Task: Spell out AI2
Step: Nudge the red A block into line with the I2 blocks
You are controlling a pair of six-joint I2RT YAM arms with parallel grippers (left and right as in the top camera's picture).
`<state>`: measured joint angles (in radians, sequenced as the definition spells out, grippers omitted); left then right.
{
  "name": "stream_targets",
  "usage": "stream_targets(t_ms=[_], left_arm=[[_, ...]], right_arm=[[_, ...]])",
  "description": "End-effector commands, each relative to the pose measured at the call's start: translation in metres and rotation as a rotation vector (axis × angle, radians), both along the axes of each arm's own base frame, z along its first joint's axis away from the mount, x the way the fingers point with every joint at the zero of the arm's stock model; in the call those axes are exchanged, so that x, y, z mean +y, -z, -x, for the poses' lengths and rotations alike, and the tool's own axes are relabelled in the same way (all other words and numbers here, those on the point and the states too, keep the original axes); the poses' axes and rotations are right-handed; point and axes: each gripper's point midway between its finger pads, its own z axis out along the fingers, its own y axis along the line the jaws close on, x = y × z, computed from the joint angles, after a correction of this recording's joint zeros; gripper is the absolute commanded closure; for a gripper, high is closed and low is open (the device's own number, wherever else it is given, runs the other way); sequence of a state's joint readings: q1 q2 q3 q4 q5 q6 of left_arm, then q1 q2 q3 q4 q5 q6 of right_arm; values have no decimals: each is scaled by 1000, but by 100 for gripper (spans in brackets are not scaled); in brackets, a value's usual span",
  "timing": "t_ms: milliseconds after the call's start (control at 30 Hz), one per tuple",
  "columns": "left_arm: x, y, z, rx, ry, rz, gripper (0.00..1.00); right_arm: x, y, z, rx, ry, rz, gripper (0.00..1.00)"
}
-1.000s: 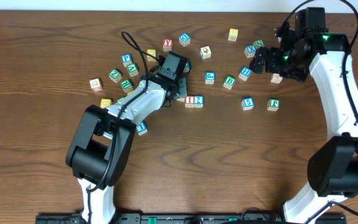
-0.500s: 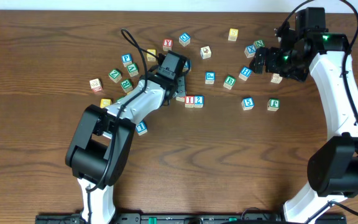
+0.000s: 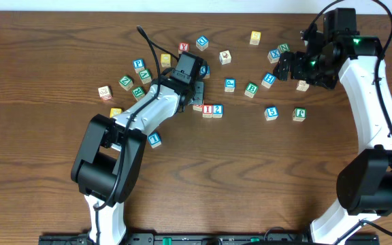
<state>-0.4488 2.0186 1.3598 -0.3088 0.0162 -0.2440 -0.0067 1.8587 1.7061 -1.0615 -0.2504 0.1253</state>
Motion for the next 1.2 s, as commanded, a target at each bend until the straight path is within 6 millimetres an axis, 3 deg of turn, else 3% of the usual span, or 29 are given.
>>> stream_targets(t_ms=[0,300,1167], left_arm=[[-7,-9,-6,-31,47,-8,92],[-23,-10,0,-32,138,10,92],[-18,-1,9,4,137,-6,92]], right_arm=[[4,-12,-1,-31,-15,0,1],[4,-12,-1,-31,-15,0,1],[4,-12,-1,-31,-15,0,1]])
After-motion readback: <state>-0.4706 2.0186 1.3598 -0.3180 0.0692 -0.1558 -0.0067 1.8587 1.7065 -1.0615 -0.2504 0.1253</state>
